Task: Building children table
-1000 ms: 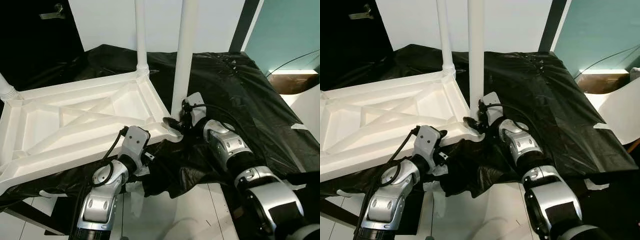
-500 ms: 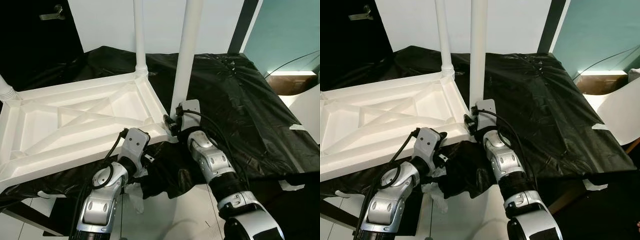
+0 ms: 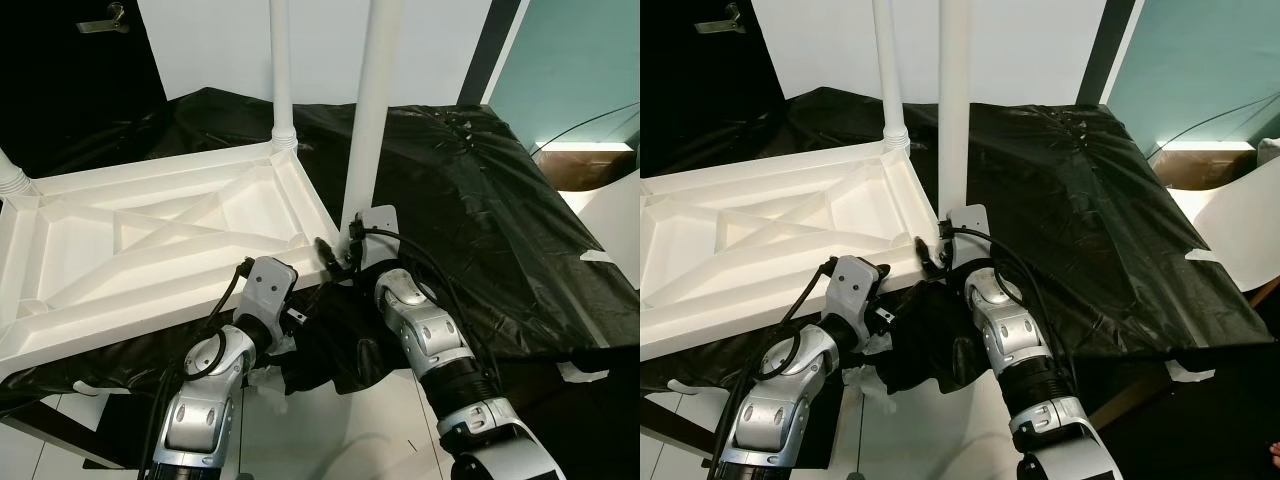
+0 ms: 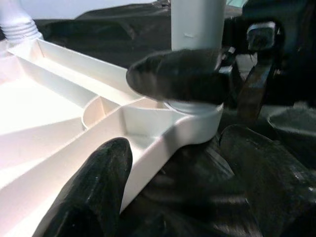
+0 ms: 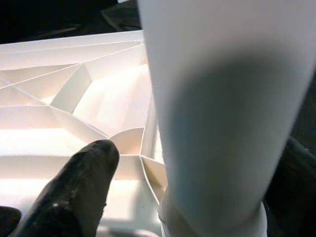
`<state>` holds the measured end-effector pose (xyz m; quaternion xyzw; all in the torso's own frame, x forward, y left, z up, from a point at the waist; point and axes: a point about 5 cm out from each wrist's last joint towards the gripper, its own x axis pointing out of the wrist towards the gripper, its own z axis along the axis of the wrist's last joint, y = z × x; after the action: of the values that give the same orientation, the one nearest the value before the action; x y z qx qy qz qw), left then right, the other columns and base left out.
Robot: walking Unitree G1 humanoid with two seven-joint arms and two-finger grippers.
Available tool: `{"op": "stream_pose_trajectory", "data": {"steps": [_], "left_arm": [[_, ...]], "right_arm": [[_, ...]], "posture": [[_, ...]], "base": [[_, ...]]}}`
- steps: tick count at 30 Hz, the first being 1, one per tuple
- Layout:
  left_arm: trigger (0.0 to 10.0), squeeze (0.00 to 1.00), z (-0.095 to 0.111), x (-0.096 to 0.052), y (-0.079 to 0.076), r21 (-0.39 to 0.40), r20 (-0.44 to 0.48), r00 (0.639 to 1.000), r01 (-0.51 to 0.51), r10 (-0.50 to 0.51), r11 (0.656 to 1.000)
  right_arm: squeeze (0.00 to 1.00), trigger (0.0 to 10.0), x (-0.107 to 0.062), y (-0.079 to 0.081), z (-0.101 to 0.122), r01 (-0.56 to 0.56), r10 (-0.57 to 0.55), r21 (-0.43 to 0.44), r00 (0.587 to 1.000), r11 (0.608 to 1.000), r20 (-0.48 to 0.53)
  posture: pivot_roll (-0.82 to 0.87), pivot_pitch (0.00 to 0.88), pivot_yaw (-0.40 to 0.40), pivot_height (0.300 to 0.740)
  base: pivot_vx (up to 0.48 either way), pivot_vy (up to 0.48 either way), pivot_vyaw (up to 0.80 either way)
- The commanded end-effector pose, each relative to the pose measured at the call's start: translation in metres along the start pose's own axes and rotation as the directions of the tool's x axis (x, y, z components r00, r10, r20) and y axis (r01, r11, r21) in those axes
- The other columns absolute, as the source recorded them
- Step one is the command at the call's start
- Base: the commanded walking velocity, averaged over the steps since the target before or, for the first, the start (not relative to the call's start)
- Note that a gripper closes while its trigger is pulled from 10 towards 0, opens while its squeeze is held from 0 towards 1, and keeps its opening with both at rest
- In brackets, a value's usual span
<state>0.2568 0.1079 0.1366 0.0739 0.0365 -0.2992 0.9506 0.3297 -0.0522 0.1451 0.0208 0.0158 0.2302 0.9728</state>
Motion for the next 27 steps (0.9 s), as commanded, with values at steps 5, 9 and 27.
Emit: {"op": "stream_pose_trajectory", "data": {"steps": [5,9,27], "left_arm": [[10.0,0.0,0.001,-0.005,0.004,0.019,-0.004,0.997,-0.074,0.074,0.997],[10.0,0.0,0.004,-0.008,0.005,0.016,0.006,0.998,-0.069,0.069,0.997],[10.0,0.0,0.011,-0.005,0.005,0.037,0.021,0.999,-0.031,0.03,0.999]], "right_arm": [[1.0,10.0,-0.009,-0.025,0.002,-0.06,0.061,-0.027,0.998,0.998,0.03],[0.03,10.0,-0.008,-0.037,0.008,-0.133,0.135,-0.042,0.99,0.99,0.034],[0.0,10.0,0.017,-0.031,0.011,-0.494,0.49,-0.191,0.869,0.849,-0.07]], "posture": [[0.14,0.0,-0.087,0.74],[0.14,0.0,-0.073,0.74],[0.14,0.0,-0.032,0.74]], "base": [[0.0,0.0,0.0],[0.0,0.0,0.0],[0.0,0.0,0.0]]}}
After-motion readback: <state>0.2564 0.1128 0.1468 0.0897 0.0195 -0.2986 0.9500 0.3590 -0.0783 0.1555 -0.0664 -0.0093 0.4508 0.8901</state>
